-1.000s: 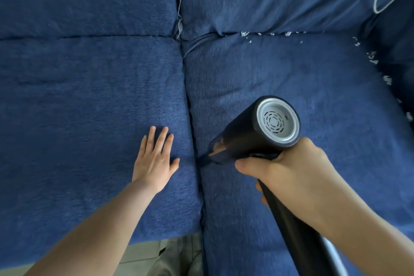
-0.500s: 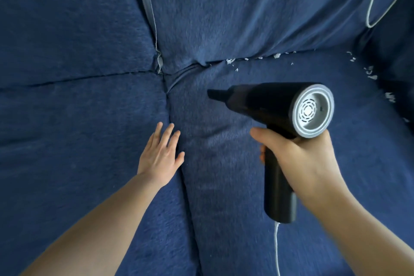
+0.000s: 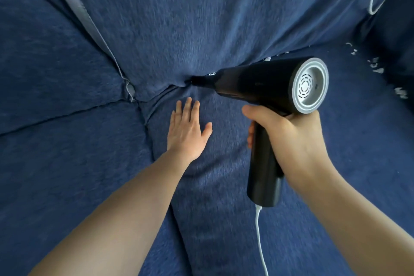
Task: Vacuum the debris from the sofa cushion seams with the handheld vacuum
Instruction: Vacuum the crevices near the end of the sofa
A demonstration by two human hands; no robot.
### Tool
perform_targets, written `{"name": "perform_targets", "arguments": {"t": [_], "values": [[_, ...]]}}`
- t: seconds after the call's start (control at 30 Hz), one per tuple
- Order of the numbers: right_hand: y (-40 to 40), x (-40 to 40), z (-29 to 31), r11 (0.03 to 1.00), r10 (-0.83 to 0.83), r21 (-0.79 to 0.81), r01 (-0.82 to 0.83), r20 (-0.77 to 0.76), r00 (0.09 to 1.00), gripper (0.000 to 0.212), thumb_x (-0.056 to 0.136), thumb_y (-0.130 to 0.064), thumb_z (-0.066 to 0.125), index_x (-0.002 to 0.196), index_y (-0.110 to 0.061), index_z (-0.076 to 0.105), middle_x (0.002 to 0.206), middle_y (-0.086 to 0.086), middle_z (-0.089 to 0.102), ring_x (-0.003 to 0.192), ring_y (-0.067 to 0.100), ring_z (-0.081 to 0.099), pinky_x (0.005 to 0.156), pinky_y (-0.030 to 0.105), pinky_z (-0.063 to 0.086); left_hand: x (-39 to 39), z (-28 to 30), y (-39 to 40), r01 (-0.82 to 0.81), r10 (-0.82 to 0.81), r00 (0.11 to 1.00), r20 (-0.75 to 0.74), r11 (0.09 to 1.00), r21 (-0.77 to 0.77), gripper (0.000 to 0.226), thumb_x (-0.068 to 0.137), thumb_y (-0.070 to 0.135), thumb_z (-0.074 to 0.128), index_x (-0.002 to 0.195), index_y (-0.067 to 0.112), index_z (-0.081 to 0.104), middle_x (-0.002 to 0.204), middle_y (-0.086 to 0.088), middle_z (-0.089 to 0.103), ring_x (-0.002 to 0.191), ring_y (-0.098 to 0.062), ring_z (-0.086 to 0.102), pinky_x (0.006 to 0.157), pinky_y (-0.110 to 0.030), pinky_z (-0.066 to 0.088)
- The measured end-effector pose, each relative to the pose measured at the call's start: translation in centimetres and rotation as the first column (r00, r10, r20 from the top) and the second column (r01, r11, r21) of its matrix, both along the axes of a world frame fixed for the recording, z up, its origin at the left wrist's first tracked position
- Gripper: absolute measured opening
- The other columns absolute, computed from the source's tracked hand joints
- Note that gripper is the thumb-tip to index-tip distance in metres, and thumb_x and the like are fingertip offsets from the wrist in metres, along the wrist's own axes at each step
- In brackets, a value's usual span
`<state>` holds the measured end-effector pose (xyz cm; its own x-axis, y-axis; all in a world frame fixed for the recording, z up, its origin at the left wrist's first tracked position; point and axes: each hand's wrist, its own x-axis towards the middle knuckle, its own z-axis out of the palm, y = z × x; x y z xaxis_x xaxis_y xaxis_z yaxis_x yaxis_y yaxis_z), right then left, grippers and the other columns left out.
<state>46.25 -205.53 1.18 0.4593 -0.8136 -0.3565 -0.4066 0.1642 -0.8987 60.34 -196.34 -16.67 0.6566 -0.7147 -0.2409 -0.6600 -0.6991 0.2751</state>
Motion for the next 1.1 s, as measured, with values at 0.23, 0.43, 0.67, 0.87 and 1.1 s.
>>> {"name": "perform_targets", "arguments": {"t": [0.23, 0.43, 0.67, 0.87, 1.1], "values": [[-1.2, -0.3, -0.4, 0.999, 0.01, 0.052, -0.011, 0.028, 1.0, 0.022, 0.074, -0.019, 0.075, 0.063, -0.003, 0.063, 0.056, 0.017, 0.064, 0.049, 0.028, 0.06, 0.058, 0.048, 0.057, -2.4, -2.1, 0.8, -0.002, 0.005, 0.989, 0.147, 1.0, -0.017, 0.069, 0.097, 0.049, 0.021, 0.153, 0.009, 0.023, 0.162, -0.012, 0.016, 0.149, -0.035, 0.009, 0.121, -0.051, 0.011], [-0.6, 1.0, -2.3, 0.997, -0.047, 0.056, 0.045, 0.026, 0.999, 0.023, 0.076, -0.016, 0.071, 0.063, -0.001, 0.06, 0.057, 0.019, 0.064, 0.046, 0.022, 0.061, 0.061, 0.043, 0.058, -2.6, -2.4, 0.8, 0.008, -0.005, 0.983, 0.183, 1.0, -0.012, 0.068, 0.097, 0.045, 0.024, 0.152, 0.006, 0.024, 0.161, -0.015, 0.018, 0.148, -0.038, 0.013, 0.119, -0.054, 0.016], [-0.6, -2.7, -1.3, 0.993, -0.109, 0.04, 0.107, 0.037, 0.993, 0.024, 0.073, -0.01, 0.072, 0.061, 0.004, 0.057, 0.055, 0.022, 0.06, 0.045, 0.024, 0.056, 0.05, 0.036, 0.052, -2.2, -1.9, 0.3, 0.007, -0.006, 0.984, 0.177, 1.0, -0.006, 0.067, 0.093, 0.043, 0.031, 0.148, 0.005, 0.031, 0.158, -0.017, 0.025, 0.146, -0.041, 0.019, 0.118, -0.054, 0.018], [-1.7, -5.8, -0.1, 0.99, -0.134, -0.027, 0.135, 0.037, 0.99, 0.021, 0.072, -0.01, 0.072, 0.061, 0.001, 0.058, 0.053, 0.018, 0.061, 0.053, 0.039, 0.061, 0.056, 0.05, 0.055, -1.4, -0.9, -3.5, -0.085, 0.088, 0.983, 0.159, 0.996, -0.029, 0.069, 0.094, 0.043, 0.041, 0.153, 0.012, 0.021, 0.162, -0.012, 0.014, 0.149, -0.039, 0.005, 0.12, -0.051, 0.008], [-2.7, -4.8, -2.2, 0.975, -0.213, 0.086, 0.205, 0.09, 0.973, 0.022, 0.069, -0.015, 0.07, 0.057, 0.001, 0.058, 0.051, 0.019, 0.06, 0.046, 0.029, 0.056, 0.053, 0.046, 0.054, -3.3, -2.2, -5.9, 0.025, -0.026, 0.977, 0.21, 1.0, 0.004, 0.072, 0.092, 0.054, 0.02, 0.154, 0.016, 0.021, 0.163, -0.005, 0.015, 0.15, -0.036, 0.004, 0.121, -0.053, 0.006]]}}
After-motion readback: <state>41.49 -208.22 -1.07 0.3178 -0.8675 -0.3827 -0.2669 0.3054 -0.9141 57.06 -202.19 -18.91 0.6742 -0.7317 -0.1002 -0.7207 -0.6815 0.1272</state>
